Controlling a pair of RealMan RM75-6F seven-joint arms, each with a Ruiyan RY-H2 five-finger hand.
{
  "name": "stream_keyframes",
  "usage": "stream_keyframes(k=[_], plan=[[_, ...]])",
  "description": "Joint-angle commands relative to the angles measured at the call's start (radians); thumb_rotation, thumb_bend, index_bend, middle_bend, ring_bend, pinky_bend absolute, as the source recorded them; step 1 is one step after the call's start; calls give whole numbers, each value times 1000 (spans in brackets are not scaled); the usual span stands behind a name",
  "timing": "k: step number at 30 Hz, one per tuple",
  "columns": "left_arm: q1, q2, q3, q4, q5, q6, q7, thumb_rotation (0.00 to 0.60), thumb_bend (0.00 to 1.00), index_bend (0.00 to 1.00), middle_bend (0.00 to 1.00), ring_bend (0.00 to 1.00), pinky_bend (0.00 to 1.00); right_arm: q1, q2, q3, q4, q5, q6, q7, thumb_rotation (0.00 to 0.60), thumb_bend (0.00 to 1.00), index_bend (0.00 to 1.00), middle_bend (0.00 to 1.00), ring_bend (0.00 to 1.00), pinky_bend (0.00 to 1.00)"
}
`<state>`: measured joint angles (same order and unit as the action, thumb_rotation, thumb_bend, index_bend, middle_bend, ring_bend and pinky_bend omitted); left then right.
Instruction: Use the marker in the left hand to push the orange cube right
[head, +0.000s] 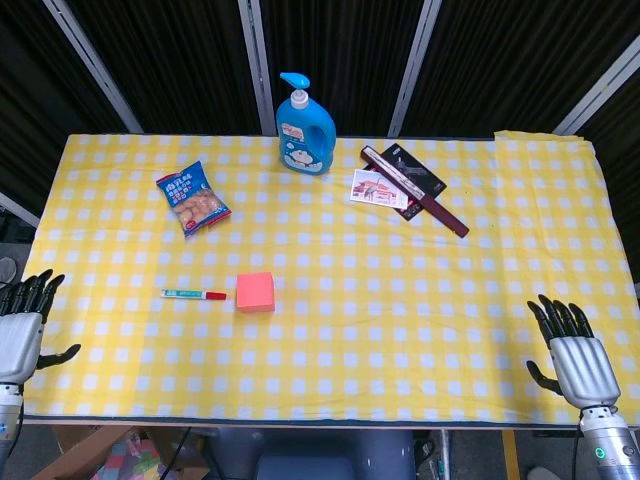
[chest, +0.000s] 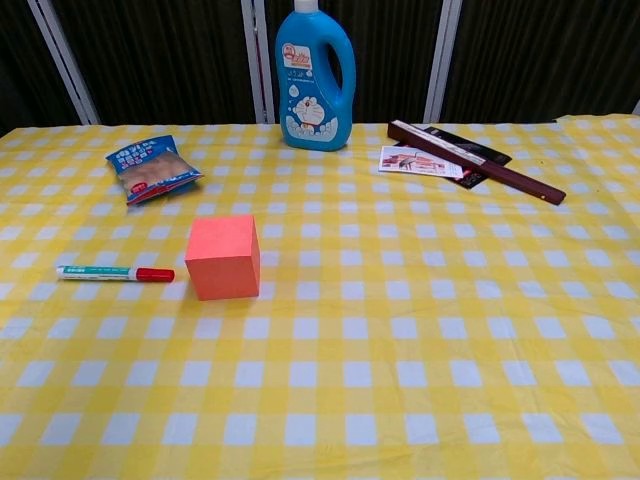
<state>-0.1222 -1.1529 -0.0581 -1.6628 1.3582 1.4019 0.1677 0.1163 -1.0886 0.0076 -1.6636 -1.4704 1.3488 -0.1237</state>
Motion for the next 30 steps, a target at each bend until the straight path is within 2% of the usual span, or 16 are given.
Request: stream_keyframes(k=[1,12,16,20,23,30], plan=[[0,1,1,-1,1,0,0,600,18,0,0,0,14,0,-2,1,-5,-3,3,-16,600,378,0,0,0,0],[-23,-1,-8,-7,-11,-34,12,600,20,14,0,0,17,-1,-4,1,-4,0,2,-17,600,377,0,0,0,0],[-58,-17,-29,-2,-38,-78,33,600,77,123,0,0,74,1,-3,1,-4,1,-1,-17,600,378,0,0,0,0],[-108,-50,-56,26,-78,-134,84,600,146,293,15,0,102,1,-2,0,-4,-1,-2,-13,600,378,0,0,0,0],[-154,-91,-82,54,-133,-189,130,600,173,347,35,0,115,1,-1,0,-4,-3,-3,-5,600,378,0,0,0,0],[-256,-199,-114,117,-265,-300,260,600,201,390,49,0,115,2,3,-2,-1,-7,-5,10,600,378,0,0,0,0]])
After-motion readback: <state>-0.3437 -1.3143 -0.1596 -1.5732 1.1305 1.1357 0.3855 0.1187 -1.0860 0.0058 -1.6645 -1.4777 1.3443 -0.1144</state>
